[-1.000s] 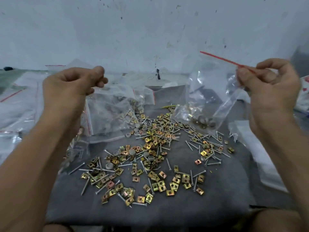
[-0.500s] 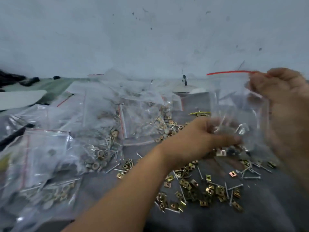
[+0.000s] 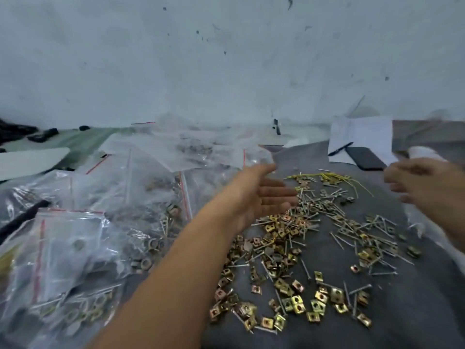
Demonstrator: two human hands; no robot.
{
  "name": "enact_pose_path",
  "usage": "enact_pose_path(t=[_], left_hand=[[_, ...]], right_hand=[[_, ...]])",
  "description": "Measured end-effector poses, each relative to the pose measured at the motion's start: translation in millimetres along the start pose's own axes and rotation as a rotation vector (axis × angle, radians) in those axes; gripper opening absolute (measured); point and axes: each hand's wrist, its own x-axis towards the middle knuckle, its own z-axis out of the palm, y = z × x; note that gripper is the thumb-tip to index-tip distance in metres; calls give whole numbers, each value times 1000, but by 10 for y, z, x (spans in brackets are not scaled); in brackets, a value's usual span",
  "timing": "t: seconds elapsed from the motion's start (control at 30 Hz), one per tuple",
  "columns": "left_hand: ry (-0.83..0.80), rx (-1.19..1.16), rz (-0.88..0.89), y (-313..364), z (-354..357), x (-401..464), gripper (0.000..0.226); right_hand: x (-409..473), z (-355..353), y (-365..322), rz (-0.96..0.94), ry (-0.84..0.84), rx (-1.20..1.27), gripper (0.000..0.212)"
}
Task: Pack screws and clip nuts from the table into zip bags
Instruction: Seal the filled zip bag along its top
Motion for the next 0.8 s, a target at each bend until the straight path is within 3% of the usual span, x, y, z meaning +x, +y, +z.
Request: enact_pose_path(t=[0.07, 0.17, 0.3, 0.37, 0.47, 0.67, 0.8], left_hand=[[-149, 258, -9, -107, 88, -18, 52], [-179, 427, -31, -168, 150, 54, 48], [-108, 551, -42, -282, 203, 143, 42], [-103, 551, -27, -273, 213, 187, 40], [-79, 522, -11, -239, 197, 221, 38], [-75, 480, 66, -199, 104, 212, 38], [-102, 474, 143, -207, 98, 140, 37]], right_hand=[[-40, -179, 107, -41, 24, -368, 15], [-216, -591, 124, 114, -49, -696, 14], [-265, -939, 291, 353, -274, -944, 51], [-309, -966, 380, 388, -378, -996, 55], [-286, -982, 522, 415, -368, -916, 49], [-213, -1027, 727, 354, -161, -669, 19], [-228, -1012, 593, 114, 117, -377, 31]])
